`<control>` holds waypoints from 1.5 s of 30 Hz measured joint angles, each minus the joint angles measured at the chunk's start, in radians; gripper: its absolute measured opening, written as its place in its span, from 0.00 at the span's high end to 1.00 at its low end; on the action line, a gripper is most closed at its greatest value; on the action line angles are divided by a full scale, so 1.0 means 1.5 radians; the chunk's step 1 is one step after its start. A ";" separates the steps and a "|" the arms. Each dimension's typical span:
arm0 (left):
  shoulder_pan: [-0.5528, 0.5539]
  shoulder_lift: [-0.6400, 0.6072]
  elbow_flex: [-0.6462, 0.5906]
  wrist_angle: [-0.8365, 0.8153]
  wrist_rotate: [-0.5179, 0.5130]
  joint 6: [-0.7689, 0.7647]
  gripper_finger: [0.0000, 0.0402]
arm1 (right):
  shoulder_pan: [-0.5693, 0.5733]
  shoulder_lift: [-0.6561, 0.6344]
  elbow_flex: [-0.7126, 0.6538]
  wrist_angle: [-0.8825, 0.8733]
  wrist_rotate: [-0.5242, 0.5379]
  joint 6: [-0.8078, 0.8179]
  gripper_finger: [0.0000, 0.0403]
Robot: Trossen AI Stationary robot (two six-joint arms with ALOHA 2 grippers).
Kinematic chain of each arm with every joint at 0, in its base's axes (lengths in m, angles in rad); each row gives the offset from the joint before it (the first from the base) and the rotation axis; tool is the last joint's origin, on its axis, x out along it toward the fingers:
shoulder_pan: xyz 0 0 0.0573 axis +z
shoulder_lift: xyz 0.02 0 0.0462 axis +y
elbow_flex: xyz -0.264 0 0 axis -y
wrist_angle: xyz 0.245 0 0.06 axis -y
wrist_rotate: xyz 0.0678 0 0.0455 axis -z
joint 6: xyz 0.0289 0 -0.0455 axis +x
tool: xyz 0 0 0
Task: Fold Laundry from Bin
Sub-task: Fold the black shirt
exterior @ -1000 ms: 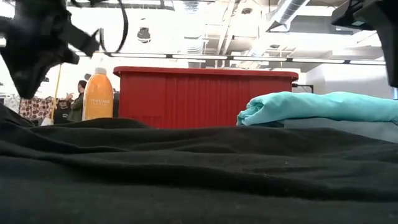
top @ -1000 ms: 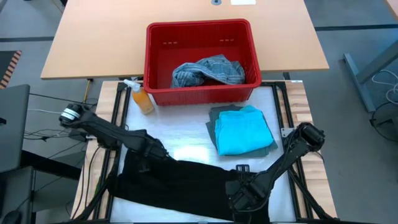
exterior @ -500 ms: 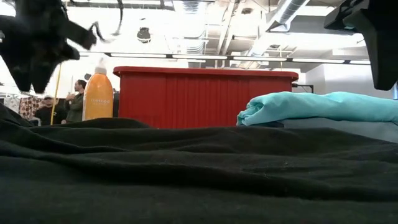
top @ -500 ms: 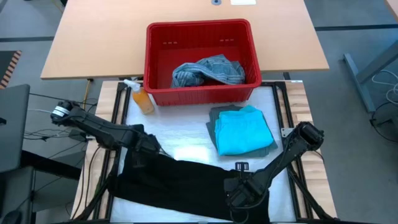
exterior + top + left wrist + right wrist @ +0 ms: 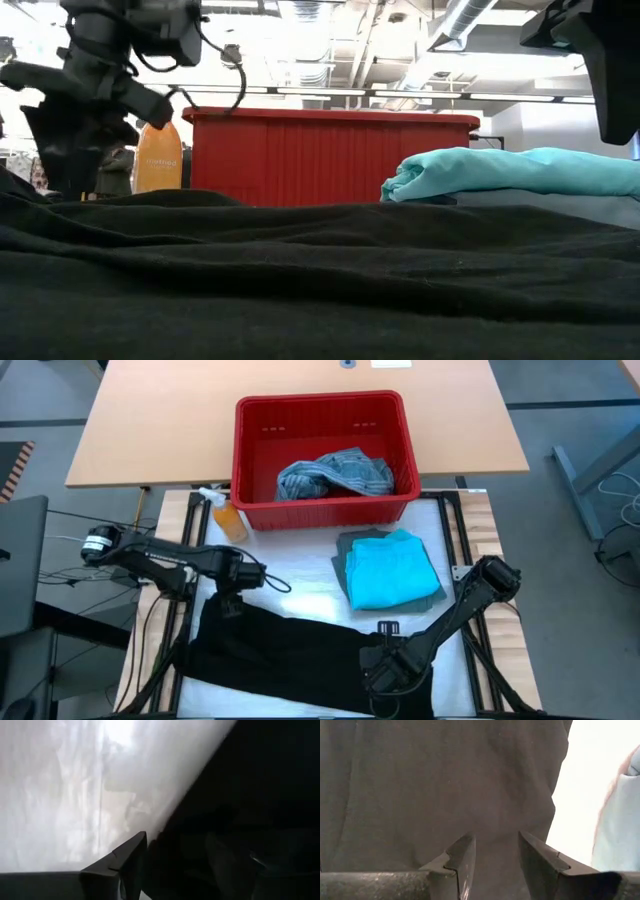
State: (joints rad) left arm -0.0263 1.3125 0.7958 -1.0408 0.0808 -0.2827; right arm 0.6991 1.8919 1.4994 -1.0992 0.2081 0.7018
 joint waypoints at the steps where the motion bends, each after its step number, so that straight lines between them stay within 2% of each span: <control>1: 0.010 0.000 -0.008 0.001 0.008 0.006 0.52 | 0.000 0.000 0.000 0.000 0.000 0.000 0.58; 9: 0.044 0.000 -0.075 0.049 0.094 0.031 0.52 | 0.000 0.000 0.000 0.002 0.000 -0.003 0.58; 15: 0.045 -0.004 -0.069 0.065 0.115 0.048 0.52 | -0.001 0.000 0.000 -0.001 0.000 -0.012 0.58; 19: 0.049 -0.007 -0.065 0.065 0.183 0.052 0.53 | -0.005 0.000 0.000 0.000 0.000 -0.015 0.58; 21: 0.048 -0.006 -0.065 0.043 0.170 0.058 0.54 | -0.006 0.000 0.000 0.000 0.000 -0.015 0.58; 25: 0.050 -0.004 -0.066 0.036 0.084 0.059 0.56 | -0.010 0.000 0.000 0.001 0.000 -0.016 0.58; 34: 0.048 -0.004 -0.066 0.026 0.127 0.061 0.58 | -0.011 0.000 0.000 0.005 0.000 -0.015 0.58; 37: 0.048 -0.004 -0.066 0.017 0.153 0.064 0.68 | -0.011 0.000 0.000 0.005 0.000 -0.015 0.58; 41: 0.048 -0.004 -0.066 -0.003 0.182 0.060 0.94 | -0.011 0.000 0.000 0.005 0.000 -0.014 0.58; 45: 0.039 -0.008 -0.066 -0.019 0.286 0.038 0.99 | -0.008 0.000 0.000 0.005 0.000 -0.012 0.58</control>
State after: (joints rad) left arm 0.0320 1.3001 0.6975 -1.0689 0.5094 -0.2254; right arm 0.6866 1.8919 1.4994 -1.0911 0.2078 0.6834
